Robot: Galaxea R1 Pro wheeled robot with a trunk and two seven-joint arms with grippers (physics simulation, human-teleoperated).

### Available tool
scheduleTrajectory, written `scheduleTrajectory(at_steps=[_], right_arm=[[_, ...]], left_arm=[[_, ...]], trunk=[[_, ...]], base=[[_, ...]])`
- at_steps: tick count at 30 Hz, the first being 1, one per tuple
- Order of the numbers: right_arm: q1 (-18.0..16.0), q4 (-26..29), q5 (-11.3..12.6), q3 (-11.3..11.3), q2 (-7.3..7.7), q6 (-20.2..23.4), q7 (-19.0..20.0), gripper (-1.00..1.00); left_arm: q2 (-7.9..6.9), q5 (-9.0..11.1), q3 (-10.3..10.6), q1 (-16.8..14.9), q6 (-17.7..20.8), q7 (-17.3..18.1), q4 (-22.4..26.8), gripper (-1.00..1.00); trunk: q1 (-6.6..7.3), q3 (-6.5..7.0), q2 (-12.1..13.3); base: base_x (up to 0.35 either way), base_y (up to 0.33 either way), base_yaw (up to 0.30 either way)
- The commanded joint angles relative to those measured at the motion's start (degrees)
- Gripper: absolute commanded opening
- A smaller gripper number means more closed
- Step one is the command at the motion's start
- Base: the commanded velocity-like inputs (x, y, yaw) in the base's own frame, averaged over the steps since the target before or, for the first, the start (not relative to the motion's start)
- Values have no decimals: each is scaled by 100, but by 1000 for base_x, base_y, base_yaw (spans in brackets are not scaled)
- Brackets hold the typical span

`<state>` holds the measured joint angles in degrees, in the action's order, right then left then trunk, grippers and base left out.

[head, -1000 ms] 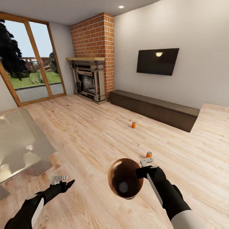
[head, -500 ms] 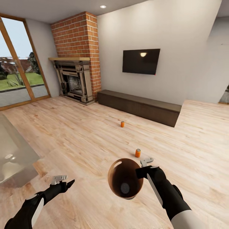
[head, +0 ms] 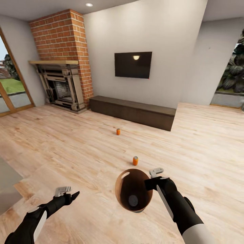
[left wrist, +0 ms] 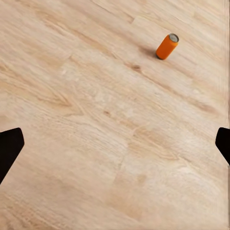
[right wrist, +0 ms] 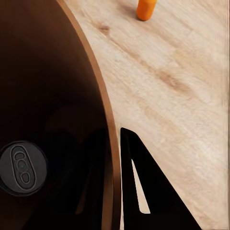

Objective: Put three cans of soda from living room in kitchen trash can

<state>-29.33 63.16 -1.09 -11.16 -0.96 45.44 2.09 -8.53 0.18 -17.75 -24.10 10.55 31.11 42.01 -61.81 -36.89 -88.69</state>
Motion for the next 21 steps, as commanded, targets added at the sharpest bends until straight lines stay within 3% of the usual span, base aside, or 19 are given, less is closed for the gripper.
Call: scheduleTrajectory(at_steps=[1, 21], right_arm=[[-2, 3, 56, 0, -1, 0, 22, -100], [-2, 3, 56, 0, -1, 0, 27, -100]], left_arm=[[0, 0, 0, 1, 0, 0, 0, 100], [0, 5, 0, 1, 0, 0, 8, 100]], trunk=[[0, -2, 0], [0, -52, 0]], base=[[0, 0, -275], [0, 0, -269]])
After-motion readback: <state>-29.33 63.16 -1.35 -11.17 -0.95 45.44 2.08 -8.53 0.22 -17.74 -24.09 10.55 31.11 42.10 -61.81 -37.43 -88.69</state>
